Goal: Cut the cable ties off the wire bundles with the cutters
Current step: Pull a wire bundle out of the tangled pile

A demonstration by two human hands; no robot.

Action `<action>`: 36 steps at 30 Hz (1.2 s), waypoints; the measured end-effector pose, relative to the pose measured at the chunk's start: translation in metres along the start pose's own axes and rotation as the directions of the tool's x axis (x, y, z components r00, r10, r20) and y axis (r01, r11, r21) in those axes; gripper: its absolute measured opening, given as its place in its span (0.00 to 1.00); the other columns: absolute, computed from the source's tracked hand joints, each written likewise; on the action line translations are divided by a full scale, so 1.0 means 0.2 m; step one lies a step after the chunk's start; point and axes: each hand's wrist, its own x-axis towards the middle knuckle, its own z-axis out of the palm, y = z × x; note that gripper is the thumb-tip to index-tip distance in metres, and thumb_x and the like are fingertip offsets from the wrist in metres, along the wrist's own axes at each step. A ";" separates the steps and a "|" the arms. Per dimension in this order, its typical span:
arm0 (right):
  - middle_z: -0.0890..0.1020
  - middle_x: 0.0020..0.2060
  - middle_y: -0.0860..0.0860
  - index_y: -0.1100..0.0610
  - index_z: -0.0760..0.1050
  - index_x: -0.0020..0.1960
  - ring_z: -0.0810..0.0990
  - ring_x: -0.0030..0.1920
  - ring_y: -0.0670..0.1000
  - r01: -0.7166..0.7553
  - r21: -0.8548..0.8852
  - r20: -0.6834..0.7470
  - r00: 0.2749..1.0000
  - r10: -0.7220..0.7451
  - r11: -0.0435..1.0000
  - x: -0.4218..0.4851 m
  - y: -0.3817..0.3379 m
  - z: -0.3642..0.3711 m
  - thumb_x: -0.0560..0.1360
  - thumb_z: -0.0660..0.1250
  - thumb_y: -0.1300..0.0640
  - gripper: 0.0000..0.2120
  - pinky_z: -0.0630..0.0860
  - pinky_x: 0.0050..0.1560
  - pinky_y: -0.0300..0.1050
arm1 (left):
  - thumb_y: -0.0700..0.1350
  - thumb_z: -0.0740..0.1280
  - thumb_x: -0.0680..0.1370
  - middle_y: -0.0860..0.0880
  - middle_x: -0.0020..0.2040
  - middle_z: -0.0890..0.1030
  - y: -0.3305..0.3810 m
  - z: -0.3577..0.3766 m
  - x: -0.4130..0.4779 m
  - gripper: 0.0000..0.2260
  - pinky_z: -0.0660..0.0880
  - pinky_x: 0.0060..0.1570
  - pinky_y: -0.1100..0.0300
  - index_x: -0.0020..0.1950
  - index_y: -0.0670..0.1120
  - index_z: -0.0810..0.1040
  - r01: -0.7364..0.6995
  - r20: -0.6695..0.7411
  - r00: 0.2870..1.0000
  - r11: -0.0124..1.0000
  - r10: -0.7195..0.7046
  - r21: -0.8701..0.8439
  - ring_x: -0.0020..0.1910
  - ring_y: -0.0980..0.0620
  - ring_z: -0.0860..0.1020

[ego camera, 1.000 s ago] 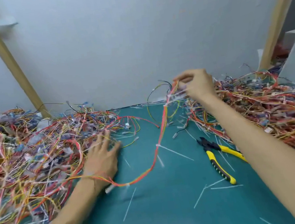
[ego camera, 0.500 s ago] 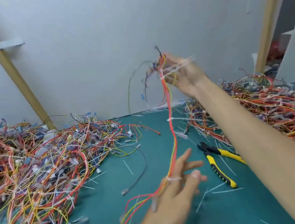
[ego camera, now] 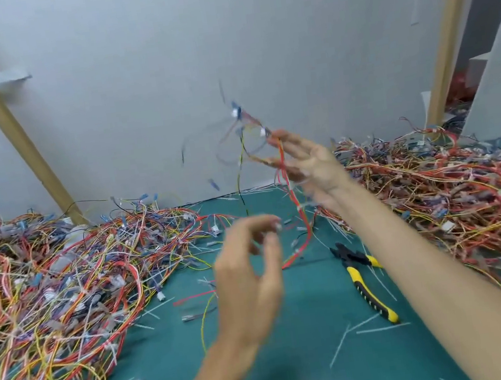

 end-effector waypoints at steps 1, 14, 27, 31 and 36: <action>0.83 0.54 0.48 0.55 0.76 0.57 0.85 0.44 0.48 -0.023 -0.002 -0.010 1.000 0.023 1.000 -0.04 0.06 -0.02 0.74 0.58 0.78 0.23 0.62 0.40 0.39 | 0.40 0.64 0.78 0.53 0.51 0.77 -0.07 0.00 0.07 0.08 0.71 0.52 0.63 0.56 0.46 0.76 0.036 -0.108 0.994 0.997 -0.028 0.072 0.49 0.56 0.75; 0.82 0.59 0.49 0.52 0.76 0.60 0.83 0.54 0.45 -0.167 -0.155 -0.172 0.975 0.139 0.974 -0.38 0.53 -0.10 0.76 0.57 0.77 0.24 0.76 0.49 0.36 | 0.52 0.55 0.81 0.47 0.69 0.75 -0.66 0.28 0.09 0.20 0.75 0.62 0.48 0.68 0.43 0.73 0.756 0.551 0.587 0.157 -0.593 -0.636 0.62 0.45 0.79; 0.80 0.62 0.43 0.49 0.73 0.68 0.78 0.64 0.46 -0.160 -0.396 -0.039 0.987 0.157 0.904 -0.41 0.44 -0.20 0.75 0.54 0.80 0.33 0.72 0.66 0.45 | 0.59 0.56 0.77 0.48 0.70 0.74 -0.65 0.21 0.08 0.27 0.71 0.65 0.49 0.71 0.45 0.72 0.775 0.601 0.576 0.138 -0.554 -0.616 0.65 0.46 0.76; 0.79 0.63 0.42 0.49 0.73 0.68 0.77 0.64 0.44 -0.145 -0.419 -0.019 0.988 0.151 0.896 -0.43 0.46 -0.18 0.74 0.53 0.80 0.34 0.69 0.66 0.56 | 0.61 0.55 0.78 0.49 0.71 0.74 -0.65 0.21 0.08 0.28 0.74 0.60 0.52 0.72 0.46 0.71 0.782 0.611 0.574 0.144 -0.546 -0.606 0.66 0.45 0.76; 0.78 0.64 0.43 0.50 0.72 0.70 0.76 0.63 0.38 -0.148 -0.425 -0.026 0.988 0.151 0.893 -0.43 0.46 -0.18 0.77 0.57 0.77 0.30 0.66 0.66 0.66 | 0.62 0.55 0.78 0.49 0.71 0.74 -0.66 0.22 0.08 0.28 0.76 0.58 0.55 0.72 0.47 0.70 0.782 0.625 0.579 0.141 -0.524 -0.607 0.66 0.46 0.76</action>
